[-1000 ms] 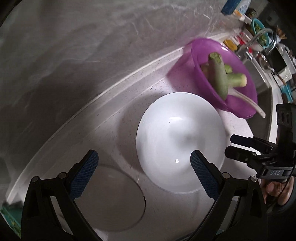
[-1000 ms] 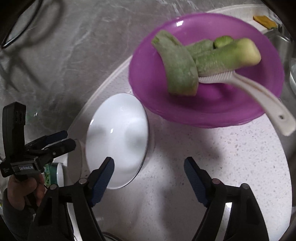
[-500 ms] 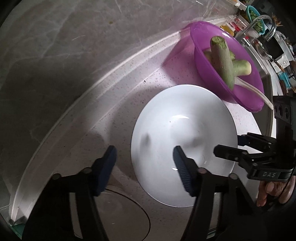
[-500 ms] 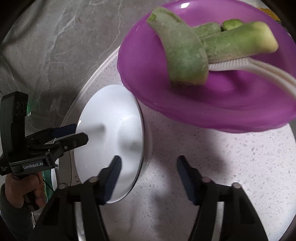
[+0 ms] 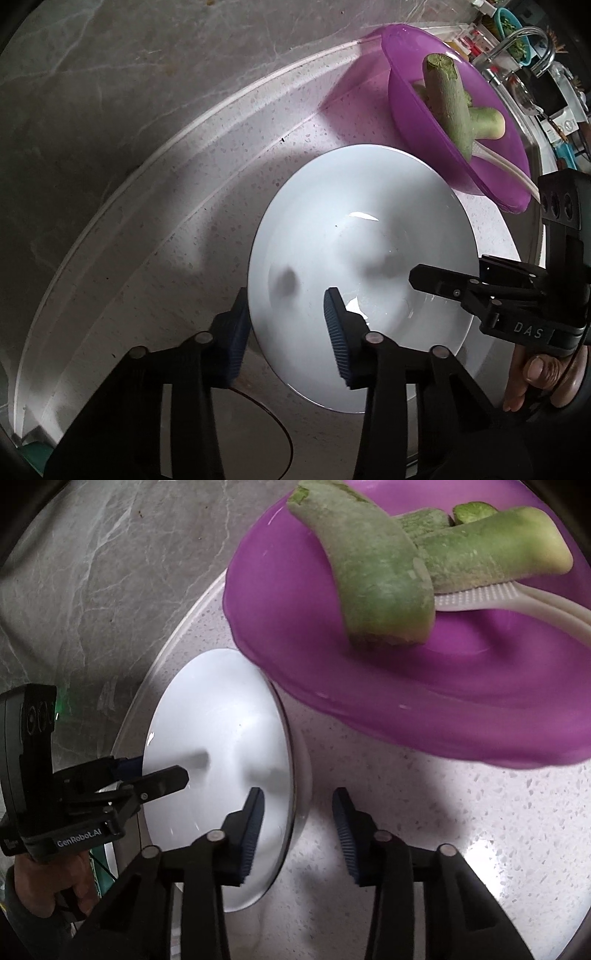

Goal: Organize plates and bowls
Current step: 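Close both grippers on the rim of the deep white plate, then lift the deep white plate with both grippers and carry it toward the teal stack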

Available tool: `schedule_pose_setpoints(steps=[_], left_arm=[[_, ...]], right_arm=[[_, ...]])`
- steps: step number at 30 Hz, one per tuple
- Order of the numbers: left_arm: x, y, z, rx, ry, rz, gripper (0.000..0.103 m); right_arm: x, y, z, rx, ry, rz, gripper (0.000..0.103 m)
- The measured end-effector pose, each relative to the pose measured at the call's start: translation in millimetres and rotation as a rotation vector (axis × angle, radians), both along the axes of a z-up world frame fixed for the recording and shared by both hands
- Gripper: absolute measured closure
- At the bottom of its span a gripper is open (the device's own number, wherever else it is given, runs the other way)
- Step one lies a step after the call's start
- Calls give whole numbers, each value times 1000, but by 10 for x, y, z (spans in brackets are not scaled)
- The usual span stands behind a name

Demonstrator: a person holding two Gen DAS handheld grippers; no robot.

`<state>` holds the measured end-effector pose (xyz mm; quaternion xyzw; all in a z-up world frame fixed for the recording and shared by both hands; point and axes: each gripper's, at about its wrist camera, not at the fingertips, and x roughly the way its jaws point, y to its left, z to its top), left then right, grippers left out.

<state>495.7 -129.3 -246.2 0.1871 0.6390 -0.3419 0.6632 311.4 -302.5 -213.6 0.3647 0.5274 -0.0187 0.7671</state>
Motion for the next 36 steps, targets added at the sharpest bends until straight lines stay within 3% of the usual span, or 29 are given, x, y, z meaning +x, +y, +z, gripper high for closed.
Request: schedule_pose_setpoints(steps=[8, 22, 36], left_arm=[[18, 38, -141, 28, 12, 21, 86], [-26, 0, -208, 35, -18, 44, 92], [-119, 115, 116, 17, -35, 56, 92]], right_arm=[[82, 15, -96, 33, 2, -5, 80], [8, -132, -126, 39, -14, 0, 82], [-86, -7, 154, 19, -45, 12, 82]])
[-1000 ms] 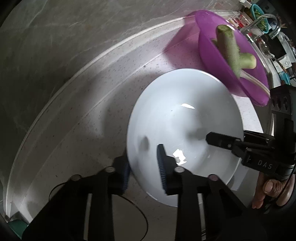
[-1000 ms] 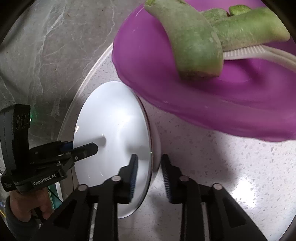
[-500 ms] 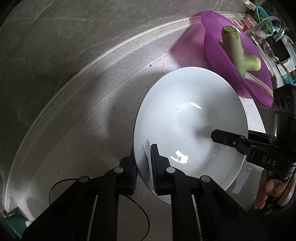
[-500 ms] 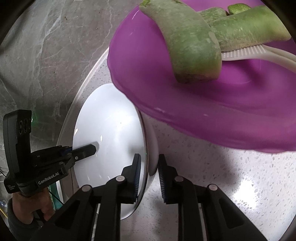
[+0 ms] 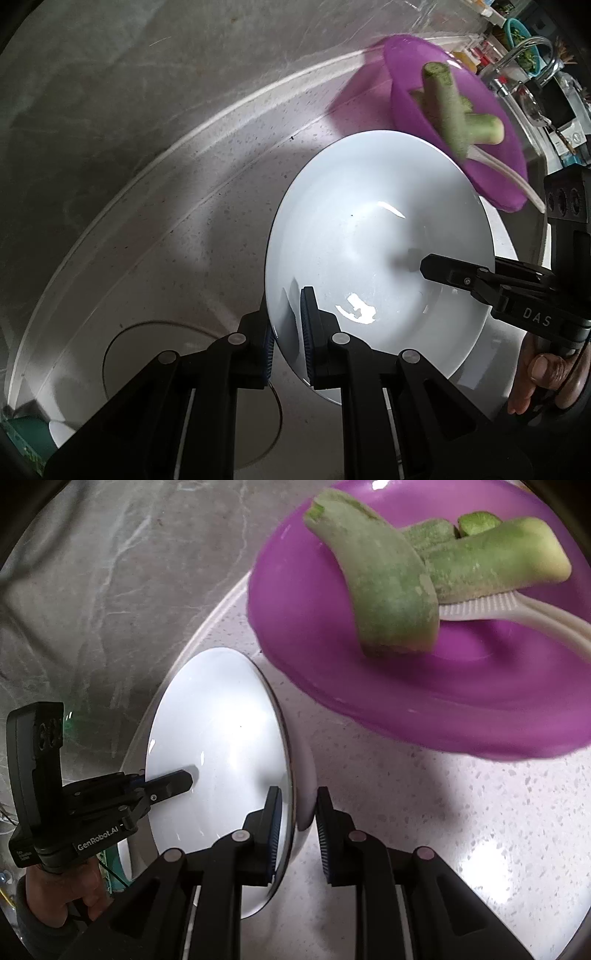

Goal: Organize plates and bowls
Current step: 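Lift the deep white plate with both grippers and carry it toward the teal stack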

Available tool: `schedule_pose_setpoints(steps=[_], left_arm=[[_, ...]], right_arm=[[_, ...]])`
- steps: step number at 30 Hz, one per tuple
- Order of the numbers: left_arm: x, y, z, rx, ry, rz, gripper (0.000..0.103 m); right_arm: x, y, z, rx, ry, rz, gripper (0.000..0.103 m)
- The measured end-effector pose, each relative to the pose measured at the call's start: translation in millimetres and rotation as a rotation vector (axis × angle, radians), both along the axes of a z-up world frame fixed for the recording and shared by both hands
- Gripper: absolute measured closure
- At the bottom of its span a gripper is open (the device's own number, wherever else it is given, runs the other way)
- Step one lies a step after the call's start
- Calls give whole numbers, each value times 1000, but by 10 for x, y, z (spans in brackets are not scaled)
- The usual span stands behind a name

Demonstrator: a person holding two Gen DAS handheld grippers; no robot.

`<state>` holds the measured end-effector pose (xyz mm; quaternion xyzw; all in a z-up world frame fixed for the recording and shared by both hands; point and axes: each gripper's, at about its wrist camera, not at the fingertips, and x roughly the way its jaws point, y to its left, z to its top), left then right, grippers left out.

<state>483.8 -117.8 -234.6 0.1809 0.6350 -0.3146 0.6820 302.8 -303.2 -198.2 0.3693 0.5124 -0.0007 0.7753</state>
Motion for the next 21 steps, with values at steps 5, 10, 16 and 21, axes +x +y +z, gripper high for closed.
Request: schedule_pose_setpoints(steps=[5, 10, 16, 21], left_arm=[[-129, 91, 231, -12, -21, 13, 92], [-294, 264, 438, -19, -42, 46, 92], [-573, 667, 683, -25, -68, 117, 92], [-886, 1213, 844, -25, -84, 208, 92]], right_arm=[[-64, 101, 145, -4, -26, 16, 82], [-97, 235, 321, -5, -57, 56, 82], [-128, 573, 483, 1, -89, 137, 82], [-125, 990, 552, 10, -101, 232, 82]])
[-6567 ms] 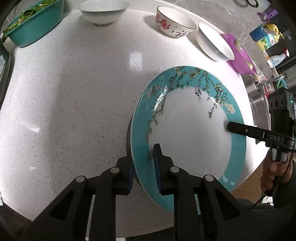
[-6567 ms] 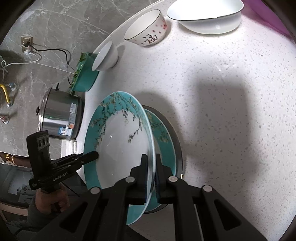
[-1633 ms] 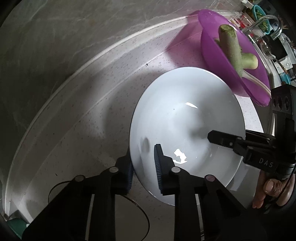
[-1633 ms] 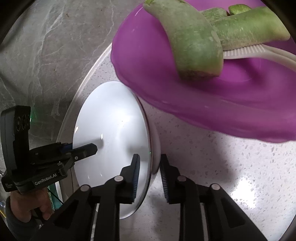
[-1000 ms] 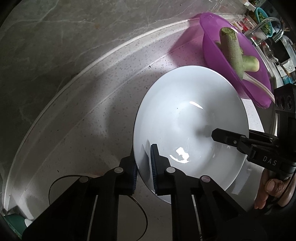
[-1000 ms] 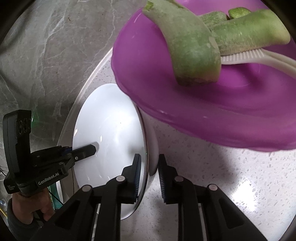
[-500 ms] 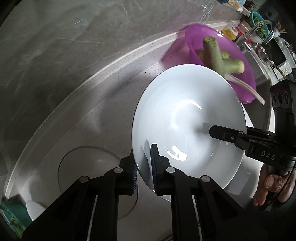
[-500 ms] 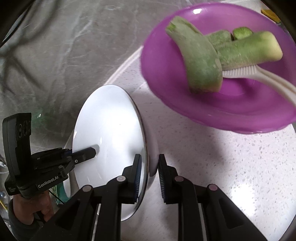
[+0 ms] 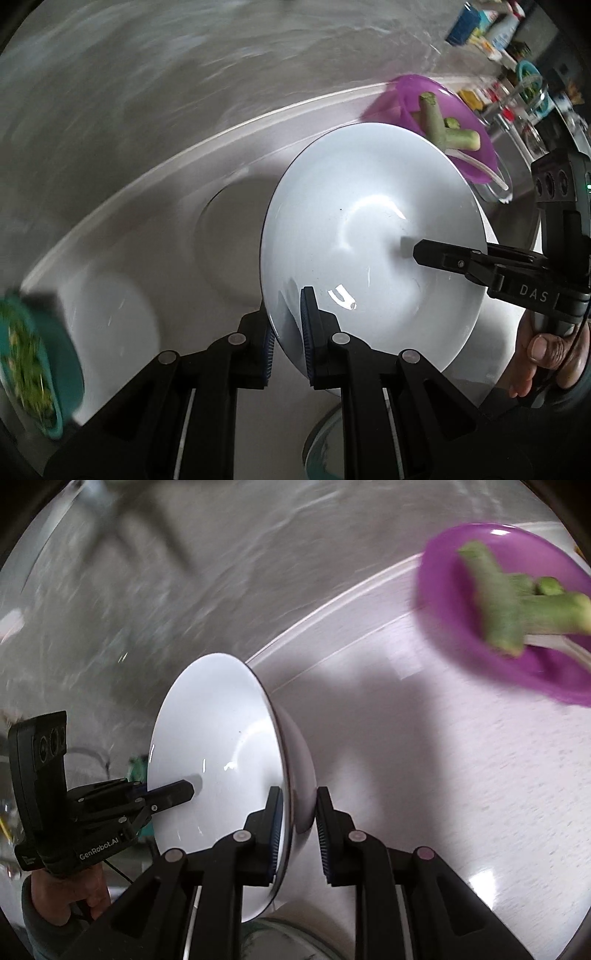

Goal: Organize plates and bowls
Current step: 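Lift the deep white plate with both grippers and carry it toward the teal stack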

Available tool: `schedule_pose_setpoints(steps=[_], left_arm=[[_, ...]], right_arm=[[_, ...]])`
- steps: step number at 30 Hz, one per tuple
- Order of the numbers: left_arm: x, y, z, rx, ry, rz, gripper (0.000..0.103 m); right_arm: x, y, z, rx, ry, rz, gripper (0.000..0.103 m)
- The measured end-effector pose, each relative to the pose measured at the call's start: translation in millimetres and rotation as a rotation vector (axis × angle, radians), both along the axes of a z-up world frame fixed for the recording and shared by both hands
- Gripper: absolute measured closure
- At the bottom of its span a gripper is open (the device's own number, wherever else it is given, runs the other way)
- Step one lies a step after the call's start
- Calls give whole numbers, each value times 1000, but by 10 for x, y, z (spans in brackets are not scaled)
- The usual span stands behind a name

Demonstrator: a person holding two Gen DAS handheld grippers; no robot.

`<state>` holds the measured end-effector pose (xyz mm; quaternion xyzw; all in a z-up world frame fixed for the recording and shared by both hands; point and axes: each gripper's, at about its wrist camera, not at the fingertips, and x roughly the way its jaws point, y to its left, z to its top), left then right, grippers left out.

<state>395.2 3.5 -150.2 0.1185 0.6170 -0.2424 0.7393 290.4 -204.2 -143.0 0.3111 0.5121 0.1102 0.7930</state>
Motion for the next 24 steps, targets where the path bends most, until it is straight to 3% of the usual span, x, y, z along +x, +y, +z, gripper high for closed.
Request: schedule_pose_setpoints(steps=[14, 24], left_arm=[[-1186, 1716, -47, -24, 24, 355, 91], [-1926, 2455, -342, -62, 89, 527, 91]], right_arm=[[-75, 1565, -47, -1, 24, 351, 82], [-353, 2280, -309, -21, 103, 502, 82]])
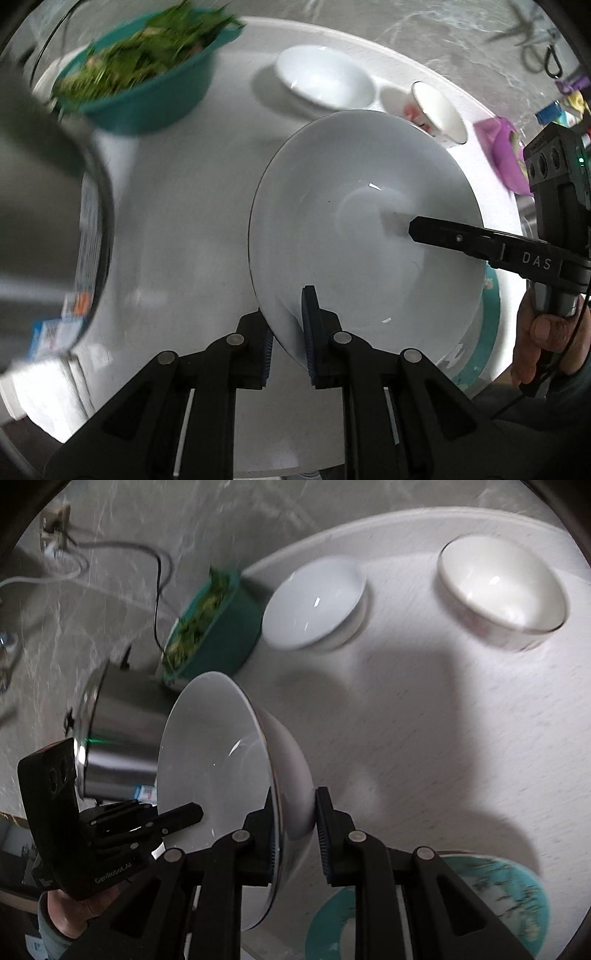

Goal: Organize plates and bowls
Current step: 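Lift the deep white plate with both grippers and carry it toward the teal stack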

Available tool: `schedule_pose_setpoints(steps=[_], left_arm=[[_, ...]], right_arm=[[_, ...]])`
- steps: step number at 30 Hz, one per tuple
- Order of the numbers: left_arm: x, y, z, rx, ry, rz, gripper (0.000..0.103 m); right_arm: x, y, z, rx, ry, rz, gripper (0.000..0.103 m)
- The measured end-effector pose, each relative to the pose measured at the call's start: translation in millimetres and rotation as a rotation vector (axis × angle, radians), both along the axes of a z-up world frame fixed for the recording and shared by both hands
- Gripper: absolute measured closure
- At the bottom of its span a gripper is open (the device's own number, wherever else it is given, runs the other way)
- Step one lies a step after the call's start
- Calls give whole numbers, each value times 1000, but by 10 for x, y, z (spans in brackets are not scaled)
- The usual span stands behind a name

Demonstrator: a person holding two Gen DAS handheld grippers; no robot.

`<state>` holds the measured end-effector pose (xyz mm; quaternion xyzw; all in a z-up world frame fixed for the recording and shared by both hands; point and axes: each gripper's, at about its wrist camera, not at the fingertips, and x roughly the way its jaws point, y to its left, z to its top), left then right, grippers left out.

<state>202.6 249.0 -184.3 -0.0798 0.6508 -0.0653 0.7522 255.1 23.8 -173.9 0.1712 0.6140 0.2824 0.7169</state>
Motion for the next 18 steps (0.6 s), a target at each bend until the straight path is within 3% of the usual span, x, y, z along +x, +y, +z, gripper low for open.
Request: schedule_pose_setpoints(steps=[9, 18], left_arm=[[-300, 245, -322, -18, 38, 67, 90], [-169, 221, -499, -18, 47, 71, 90]], right_arm=[[-73, 312, -252, -54, 31, 72, 82], [-50, 349, -416, -63, 43, 74, 82]])
